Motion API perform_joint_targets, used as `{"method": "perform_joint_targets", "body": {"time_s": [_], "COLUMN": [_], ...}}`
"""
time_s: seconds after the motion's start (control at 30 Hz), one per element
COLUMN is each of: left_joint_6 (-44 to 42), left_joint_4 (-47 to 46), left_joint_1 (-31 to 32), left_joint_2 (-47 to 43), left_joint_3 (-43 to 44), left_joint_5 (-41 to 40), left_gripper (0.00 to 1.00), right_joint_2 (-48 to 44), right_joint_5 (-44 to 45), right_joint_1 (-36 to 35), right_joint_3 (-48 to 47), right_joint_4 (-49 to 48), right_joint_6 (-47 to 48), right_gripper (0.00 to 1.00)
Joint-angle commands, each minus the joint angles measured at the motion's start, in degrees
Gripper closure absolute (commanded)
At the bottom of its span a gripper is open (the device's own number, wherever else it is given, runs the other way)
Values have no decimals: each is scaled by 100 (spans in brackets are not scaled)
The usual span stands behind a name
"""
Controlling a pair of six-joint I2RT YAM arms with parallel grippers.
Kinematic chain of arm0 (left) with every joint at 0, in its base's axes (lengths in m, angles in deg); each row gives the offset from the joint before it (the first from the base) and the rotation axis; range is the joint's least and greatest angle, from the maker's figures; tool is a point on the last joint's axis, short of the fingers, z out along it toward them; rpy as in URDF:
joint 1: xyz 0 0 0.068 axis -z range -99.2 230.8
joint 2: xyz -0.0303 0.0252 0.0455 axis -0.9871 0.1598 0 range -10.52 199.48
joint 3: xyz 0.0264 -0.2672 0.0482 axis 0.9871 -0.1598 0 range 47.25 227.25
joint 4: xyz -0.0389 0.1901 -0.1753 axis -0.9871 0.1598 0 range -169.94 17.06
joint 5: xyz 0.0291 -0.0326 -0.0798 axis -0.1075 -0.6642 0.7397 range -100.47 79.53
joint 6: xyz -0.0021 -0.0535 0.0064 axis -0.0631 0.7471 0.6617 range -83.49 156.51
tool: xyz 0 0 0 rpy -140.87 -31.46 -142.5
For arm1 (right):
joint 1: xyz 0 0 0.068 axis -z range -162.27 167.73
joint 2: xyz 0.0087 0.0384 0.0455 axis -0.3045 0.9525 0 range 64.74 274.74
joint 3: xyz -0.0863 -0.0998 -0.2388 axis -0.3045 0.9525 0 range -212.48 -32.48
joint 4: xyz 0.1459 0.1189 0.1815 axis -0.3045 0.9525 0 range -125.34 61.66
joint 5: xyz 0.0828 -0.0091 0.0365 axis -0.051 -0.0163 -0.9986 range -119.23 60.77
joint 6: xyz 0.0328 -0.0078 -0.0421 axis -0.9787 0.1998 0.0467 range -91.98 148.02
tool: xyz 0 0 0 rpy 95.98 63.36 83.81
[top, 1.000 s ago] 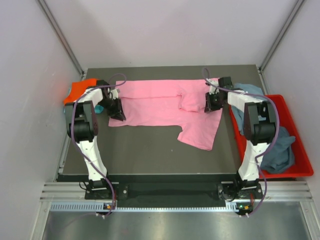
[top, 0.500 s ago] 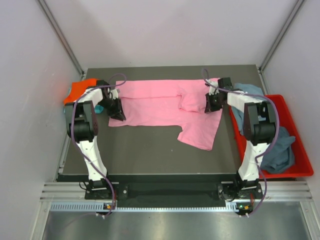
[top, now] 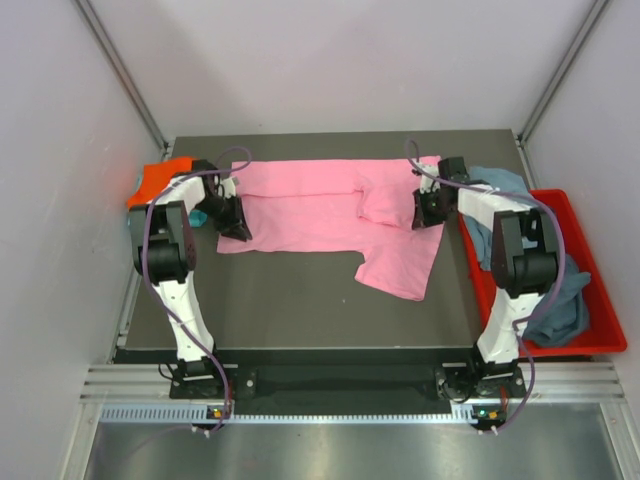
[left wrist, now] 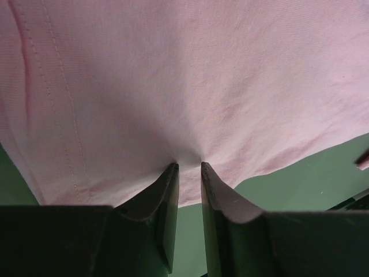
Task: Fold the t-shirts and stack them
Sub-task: Fold the tshirt
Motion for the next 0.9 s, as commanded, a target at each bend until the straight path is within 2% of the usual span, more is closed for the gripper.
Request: {"method": "perform_joint_targets", "body": {"time_s": [0.0,0.4,0.43,0.47,0.5,0.6,0.8,0.83,0.87], "left_joint_6": [-6,12,3,-23,-49,-277,-507,-376,-375], "left_joint_4": [-253,-253,-227,-209,-183,28,196,196,256], "left_joint_1": [-6,-6,-6,-6,-6,-15,-6,-6,-23], "left_joint_2": [197,214,214,197,171,-101,-919,-1006,-1016], "left_joint_3": [78,122,140,157,175,245,263,254,263], "left_joint_5": [-132,-97,-97,-62,-36,218,1098,1133,1185], "left_gripper": [73,73,73,72,71,66,52,44,42], "right_joint_2": [-395,-589,-606,-650,-772,-1202,-2100,-2179,-2302], "right_joint_5": [23,128,146,172,233,348,-204,-284,-398], "right_joint_1": [-27,8,-1,8,8,8,-123,-202,-412], "right_joint_3": [52,193,184,167,158,149,421,526,596], "right_joint_4": [21,82,100,126,152,241,548,748,855], "right_joint_6": [95,147,191,226,261,437,1078,1444,1666], "right_gripper": [100,100,96,86,61,40,35,35,36]}}
